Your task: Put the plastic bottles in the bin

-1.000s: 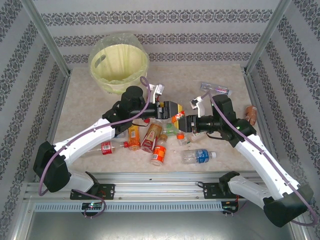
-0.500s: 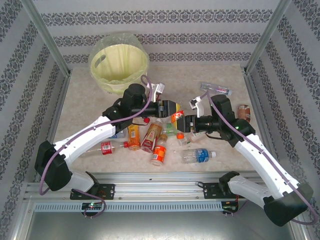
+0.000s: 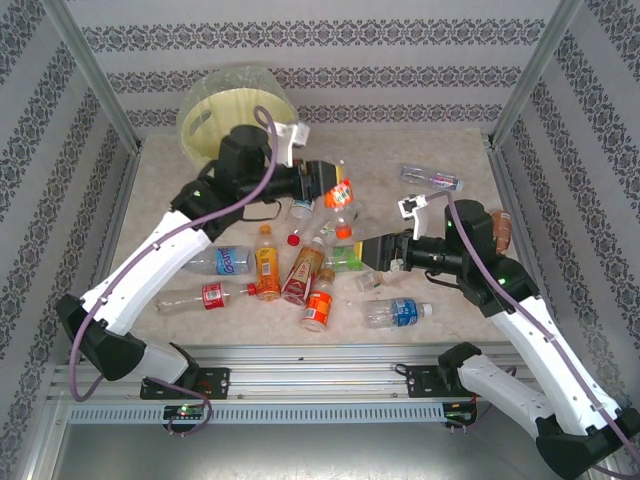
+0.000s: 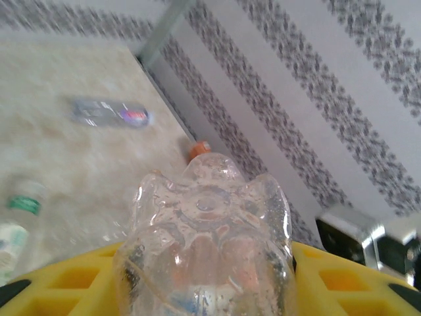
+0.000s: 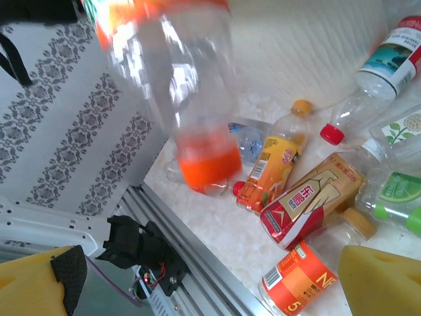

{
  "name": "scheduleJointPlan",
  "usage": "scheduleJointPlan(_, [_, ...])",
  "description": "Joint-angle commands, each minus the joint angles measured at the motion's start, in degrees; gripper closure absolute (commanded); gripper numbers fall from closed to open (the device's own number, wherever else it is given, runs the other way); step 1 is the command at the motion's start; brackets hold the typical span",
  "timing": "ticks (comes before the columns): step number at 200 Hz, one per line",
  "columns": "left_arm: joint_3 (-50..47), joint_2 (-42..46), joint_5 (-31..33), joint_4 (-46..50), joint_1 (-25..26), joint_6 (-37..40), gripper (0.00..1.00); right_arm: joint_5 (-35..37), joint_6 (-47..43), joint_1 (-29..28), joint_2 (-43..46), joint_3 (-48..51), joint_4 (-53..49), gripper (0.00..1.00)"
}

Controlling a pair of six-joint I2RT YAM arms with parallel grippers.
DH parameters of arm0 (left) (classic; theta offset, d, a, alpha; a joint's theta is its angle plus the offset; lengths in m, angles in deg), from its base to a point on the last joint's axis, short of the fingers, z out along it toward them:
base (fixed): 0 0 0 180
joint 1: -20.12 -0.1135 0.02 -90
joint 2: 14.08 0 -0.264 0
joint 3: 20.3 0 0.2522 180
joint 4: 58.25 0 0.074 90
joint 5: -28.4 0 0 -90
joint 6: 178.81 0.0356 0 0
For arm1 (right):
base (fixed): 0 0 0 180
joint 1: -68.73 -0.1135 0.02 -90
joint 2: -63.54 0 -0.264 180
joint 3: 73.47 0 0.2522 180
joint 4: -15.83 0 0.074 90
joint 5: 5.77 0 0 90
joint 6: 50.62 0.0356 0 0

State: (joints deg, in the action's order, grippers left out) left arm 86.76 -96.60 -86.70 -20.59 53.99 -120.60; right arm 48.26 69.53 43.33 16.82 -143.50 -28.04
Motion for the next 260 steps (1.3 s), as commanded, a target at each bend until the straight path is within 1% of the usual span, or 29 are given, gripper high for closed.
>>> scheduleJointPlan(1, [7.05,-1.95,5.83,9.59,-3.70,6.21,0.51,2.57,1.34,-0.69,1.90,-0.94,1.03,0.02])
scheduleJointPlan(21, [12.87,-3.83,7.75,12.45,-7.95,7.13,0.51,4.32,1.02,-0.69,3.34,-1.07,-0.30,0.02])
scheduleJointPlan(44, [17.72,-5.38,12.30,14.07,-12.24,8.07,0.51,5.58,0.70,-0.69,4.63,-0.92,-1.92,0.02])
scheduleJointPlan(86, [21.66,-8.15,18.48,11.33,-18.40,7.29,0.51,7.93,0.87,-0.70,7.19,0.18,-3.59,0.02])
scheduleJointPlan(120, [23.27,-11.19,20.13,9.48,-22.26,7.41,0.50,8.63,0.86,-0.69,8.14,0.28,-5.19,0.02])
scheduleJointPlan(136, [24.55,-13.39,21.25,9.93,-22.92,8.86,0.50,10.16,0.90,-0.65,8.66,0.12,-6.05,0.02])
scheduleJointPlan(166, [28.00,-18.50,24.75,11.88,-23.57,13.83,0.49,14.77,0.99,-0.69,8.44,-0.53,-8.69,0.02])
scheduleJointPlan(202, [33.31,-25.74,25.78,16.68,-24.10,18.30,0.49,20.67,0.12,-0.69,7.60,-1.01,-12.03,0.02])
scheduleJointPlan(235, [36.49,-31.05,24.76,20.21,-24.32,20.44,0.49,21.97,-0.70,-0.61,6.98,-1.65,-14.38,0.02])
scheduleJointPlan(260, [39.66,-35.46,23.24,24.19,-24.37,20.89,0.47,24.76,-1.08,-0.52,6.24,-2.42,-17.15,0.02])
